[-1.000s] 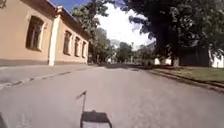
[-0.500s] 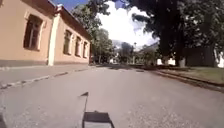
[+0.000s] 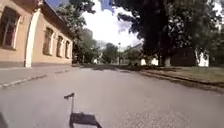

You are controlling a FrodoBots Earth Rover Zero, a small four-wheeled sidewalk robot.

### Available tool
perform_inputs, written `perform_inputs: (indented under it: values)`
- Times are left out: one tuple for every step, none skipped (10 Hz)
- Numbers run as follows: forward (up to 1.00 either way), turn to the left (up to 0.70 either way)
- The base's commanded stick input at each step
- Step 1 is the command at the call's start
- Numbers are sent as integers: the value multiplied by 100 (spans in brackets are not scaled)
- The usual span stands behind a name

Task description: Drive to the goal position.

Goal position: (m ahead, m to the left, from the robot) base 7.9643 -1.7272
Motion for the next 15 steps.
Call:
perform_inputs:
  values:
    - [100, 0]
    - [100, 0]
    - [100, 0]
    - [100, 0]
    - [100, 0]
    - [100, 0]
    - [100, 0]
    - [100, 0]
    - [100, 0]
    - [100, 0]
    - [100, 0]
    - [100, 0]
    - [100, 0]
    - [100, 0]
    - [100, 0]
